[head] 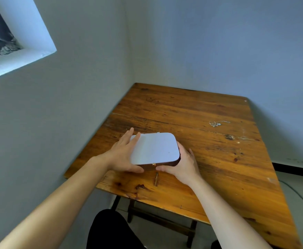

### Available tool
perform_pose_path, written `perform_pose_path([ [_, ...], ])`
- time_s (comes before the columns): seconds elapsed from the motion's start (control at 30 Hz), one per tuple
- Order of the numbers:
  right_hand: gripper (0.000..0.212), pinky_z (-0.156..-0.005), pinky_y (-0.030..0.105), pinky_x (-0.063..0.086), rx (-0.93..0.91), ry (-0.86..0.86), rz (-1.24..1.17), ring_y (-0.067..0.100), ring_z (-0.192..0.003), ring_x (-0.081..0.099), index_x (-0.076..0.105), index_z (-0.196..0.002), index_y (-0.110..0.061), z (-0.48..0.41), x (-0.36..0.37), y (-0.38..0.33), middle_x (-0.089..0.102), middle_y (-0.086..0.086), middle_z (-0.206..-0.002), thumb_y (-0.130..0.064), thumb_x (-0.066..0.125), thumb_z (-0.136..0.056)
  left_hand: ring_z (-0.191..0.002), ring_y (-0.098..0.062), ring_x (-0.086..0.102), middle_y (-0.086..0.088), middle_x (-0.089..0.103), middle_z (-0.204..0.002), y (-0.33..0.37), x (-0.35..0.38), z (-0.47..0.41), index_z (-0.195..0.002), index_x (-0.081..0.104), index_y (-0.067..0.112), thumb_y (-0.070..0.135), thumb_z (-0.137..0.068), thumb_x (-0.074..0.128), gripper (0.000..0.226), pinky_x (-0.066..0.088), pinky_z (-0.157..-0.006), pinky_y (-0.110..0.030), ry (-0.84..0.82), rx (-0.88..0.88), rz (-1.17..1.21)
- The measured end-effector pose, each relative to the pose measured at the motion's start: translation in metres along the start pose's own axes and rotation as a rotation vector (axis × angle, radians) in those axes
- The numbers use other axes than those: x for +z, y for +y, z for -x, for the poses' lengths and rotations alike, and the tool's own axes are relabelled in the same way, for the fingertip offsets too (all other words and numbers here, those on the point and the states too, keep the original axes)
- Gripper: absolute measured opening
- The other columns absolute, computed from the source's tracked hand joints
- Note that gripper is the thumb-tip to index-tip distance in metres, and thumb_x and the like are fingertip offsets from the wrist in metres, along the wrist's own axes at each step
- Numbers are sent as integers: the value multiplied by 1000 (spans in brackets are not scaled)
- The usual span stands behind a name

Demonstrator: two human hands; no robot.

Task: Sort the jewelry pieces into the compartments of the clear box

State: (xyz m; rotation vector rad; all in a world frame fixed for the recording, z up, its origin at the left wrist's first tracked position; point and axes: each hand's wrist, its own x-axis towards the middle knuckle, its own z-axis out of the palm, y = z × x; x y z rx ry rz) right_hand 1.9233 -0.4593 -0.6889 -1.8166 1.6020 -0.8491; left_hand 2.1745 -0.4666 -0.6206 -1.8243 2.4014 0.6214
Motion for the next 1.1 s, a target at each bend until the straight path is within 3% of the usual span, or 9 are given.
perform_pose_path([
  [0.13, 113, -123, 50, 6, -17, -5, 6, 11, -143, 34, 24, -151, -41, -1, 1, 4, 46, -17, -149, -70, 81, -57, -147, -21, -10, 5, -11, -161, 3, -5, -19, -152, -9, 34, 62, -55, 78, 133, 10, -120, -47, -65, -3, 10],
  [0.27, 113, -120, 48, 7, 92, 3, 44, 24, -151, 12, 12, -157, -34, 2, 6, 7, 32, -8, -160, -68, 75, -70, -138, -22, 7, 5, 12, -154, -5, 12, -14, -152, 15, 33, 61, -49, 76, 123, 21, -116, -44, 130, -16, 175],
  [0.33, 104, -120, 40, 1, 23, 3, 137, 20, -151, 15, 10, -158, -29, 3, 9, 11, 31, -5, -161, -69, 64, -80, -134, -22, 12, 3, 18, -150, -9, 22, -8, -149, 24, 34, 63, -49, 76, 116, 23, -112, -43, 291, -73, 256],
  [0.43, 86, -123, 42, 0, -127, -19, 308, 13, -149, 21, 25, -156, -24, 3, 10, 15, 30, -2, -162, -73, 45, -88, -129, -28, 20, -1, 26, -143, -15, 28, -3, -144, 33, 35, 69, -50, 70, 106, 27, -107, -43, 522, -234, 267],
  [0.53, 76, -123, 43, -2, -173, -32, 401, 14, -150, 18, 42, -149, -28, 3, 12, 16, 28, -1, -163, -75, 31, -90, -127, -34, 25, -5, 31, -140, -25, 25, -1, -141, 37, 35, 68, -52, 69, 99, 29, -106, -46, 650, -456, 309],
  [0.7, 78, -123, 45, -2, -174, -28, 455, 16, -151, 17, 43, -149, -28, 4, 15, 17, 27, -2, -163, -76, 24, -90, -125, -41, 29, -14, 33, -139, -41, 15, -4, -137, 42, 37, 61, -52, 70, 93, 30, -104, -52, 707, -704, 334],
  [0.93, 77, -122, 44, -3, -152, -45, 464, 15, -150, 17, 44, -148, -29, 3, 14, 15, 27, -3, -163, -76, 26, -90, -136, -43, 17, -21, 23, -146, -56, 13, -13, -147, 34, 28, 63, -71, 68, 90, 29, -108, -53, 664, -664, 215],
  [1.1, 77, -122, 45, -3, -129, -67, 440, 15, -151, 17, 44, -148, -29, 3, 12, 11, 26, -2, -163, -76, 29, -89, -146, -41, -3, -24, 4, -160, -36, 19, -7, -153, 20, 27, 64, -84, 57, 87, 12, -116, -56, 692, -651, 119],
])
